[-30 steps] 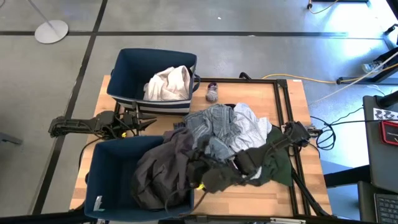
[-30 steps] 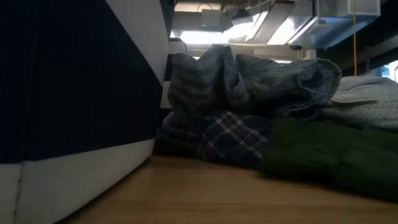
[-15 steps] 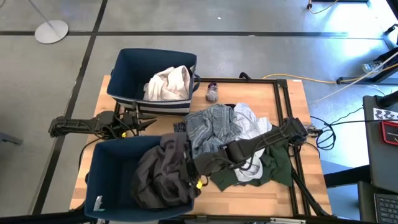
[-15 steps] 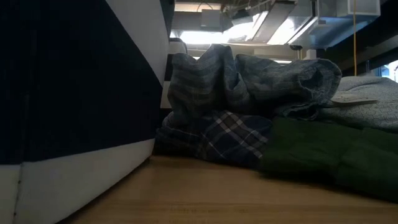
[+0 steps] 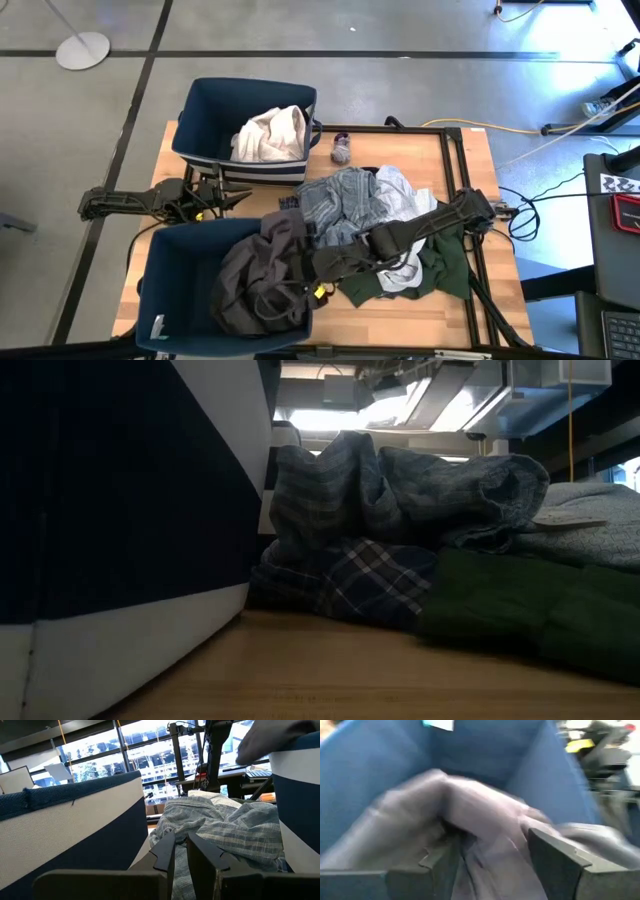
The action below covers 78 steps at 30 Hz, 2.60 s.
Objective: Sort clothes
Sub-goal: Put the gray short pants into the bottom blue laundry organizer, then put the light blue patient gown into the bottom blue laundry organizer
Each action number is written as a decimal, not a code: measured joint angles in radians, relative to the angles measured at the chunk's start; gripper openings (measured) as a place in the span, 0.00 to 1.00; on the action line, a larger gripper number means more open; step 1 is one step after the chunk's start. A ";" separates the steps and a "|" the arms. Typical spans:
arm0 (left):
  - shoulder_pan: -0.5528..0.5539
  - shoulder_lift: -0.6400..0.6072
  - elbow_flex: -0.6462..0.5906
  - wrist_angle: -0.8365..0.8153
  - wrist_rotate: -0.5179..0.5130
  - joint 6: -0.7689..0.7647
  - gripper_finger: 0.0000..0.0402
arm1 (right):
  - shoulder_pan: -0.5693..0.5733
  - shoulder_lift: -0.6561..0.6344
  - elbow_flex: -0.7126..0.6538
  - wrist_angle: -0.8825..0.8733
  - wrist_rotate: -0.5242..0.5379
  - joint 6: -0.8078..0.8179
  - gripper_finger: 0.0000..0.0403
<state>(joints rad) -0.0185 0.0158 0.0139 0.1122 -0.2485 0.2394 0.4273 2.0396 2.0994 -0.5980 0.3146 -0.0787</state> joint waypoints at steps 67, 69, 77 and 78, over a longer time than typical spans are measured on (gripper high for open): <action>0.000 0.000 0.000 -0.001 0.000 -0.001 0.10 | 0.120 -0.120 -0.166 -0.971 0.452 0.865 0.56; 0.000 0.000 0.000 -0.001 0.000 -0.001 0.10 | 0.112 -0.155 -0.230 -0.974 0.448 0.894 0.56; 0.000 0.000 0.000 -0.005 0.000 0.003 0.10 | 0.110 -0.346 -0.524 -0.974 0.334 1.111 0.56; 0.000 0.000 0.000 -0.005 0.000 0.003 0.10 | 0.113 -0.369 -0.562 -0.972 0.310 1.147 0.56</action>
<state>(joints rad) -0.0188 0.0158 0.0139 0.1070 -0.2485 0.2424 0.5405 1.6704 1.5374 -1.5697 0.6248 1.0687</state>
